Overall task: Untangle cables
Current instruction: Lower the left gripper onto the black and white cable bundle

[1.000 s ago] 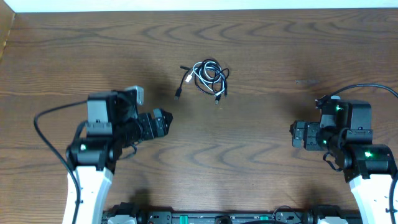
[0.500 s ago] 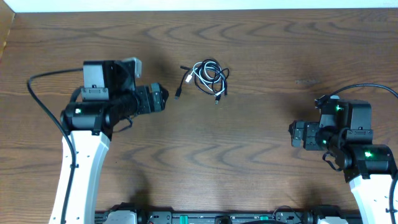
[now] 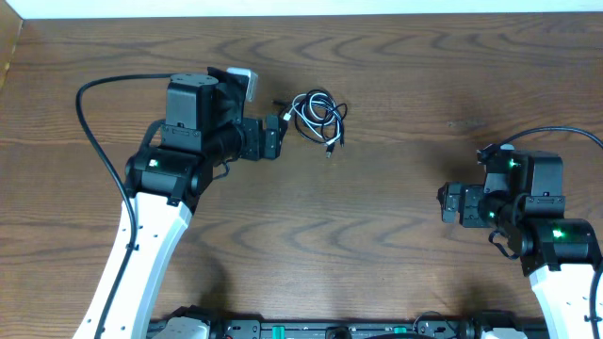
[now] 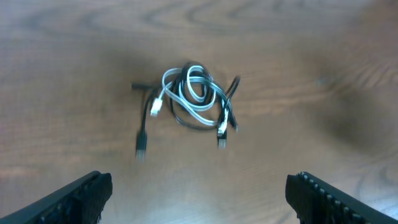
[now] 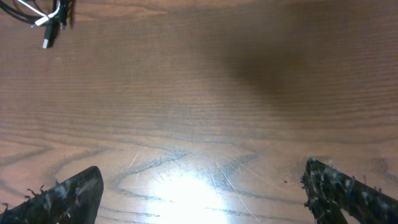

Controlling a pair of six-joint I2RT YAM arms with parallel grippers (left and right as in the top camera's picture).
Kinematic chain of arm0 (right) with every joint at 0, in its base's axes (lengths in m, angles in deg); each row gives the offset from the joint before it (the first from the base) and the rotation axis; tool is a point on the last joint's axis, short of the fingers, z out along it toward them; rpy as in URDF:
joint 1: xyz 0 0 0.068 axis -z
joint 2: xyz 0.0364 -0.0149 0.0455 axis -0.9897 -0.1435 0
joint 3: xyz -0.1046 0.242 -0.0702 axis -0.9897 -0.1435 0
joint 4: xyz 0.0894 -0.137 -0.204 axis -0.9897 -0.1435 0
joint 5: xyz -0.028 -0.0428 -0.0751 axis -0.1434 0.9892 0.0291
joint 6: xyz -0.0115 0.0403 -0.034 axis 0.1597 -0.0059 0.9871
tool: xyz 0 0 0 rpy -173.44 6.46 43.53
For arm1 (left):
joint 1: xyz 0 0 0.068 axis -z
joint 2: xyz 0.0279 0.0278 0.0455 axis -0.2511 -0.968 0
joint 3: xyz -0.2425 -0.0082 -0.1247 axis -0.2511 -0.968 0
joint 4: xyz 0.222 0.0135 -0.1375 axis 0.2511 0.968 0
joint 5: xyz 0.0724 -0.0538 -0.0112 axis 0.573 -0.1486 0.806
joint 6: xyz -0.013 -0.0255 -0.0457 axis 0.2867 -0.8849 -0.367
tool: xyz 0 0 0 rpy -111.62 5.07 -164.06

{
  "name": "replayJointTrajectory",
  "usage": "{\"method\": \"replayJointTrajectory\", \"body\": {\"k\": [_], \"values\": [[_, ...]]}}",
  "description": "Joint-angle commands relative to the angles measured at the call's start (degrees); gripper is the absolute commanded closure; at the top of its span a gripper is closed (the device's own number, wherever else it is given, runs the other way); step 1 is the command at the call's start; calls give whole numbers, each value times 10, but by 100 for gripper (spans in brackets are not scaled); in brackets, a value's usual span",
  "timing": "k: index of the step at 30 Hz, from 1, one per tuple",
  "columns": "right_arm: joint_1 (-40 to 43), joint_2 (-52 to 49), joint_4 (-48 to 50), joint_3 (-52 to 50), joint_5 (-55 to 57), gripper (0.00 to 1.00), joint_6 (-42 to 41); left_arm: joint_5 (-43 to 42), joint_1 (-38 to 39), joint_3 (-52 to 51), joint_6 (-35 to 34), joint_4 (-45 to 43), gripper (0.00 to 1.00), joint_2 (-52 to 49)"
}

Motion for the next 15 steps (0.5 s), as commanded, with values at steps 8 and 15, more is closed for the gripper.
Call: {"method": "replayJointTrajectory", "body": {"k": [8,15], "values": [[3,0,0,13,-3,1,2,2,37,18,5,-103,5,-65],[3,0,0,13,-3,1,2,4,46,156,26,10,5,-208]]}}
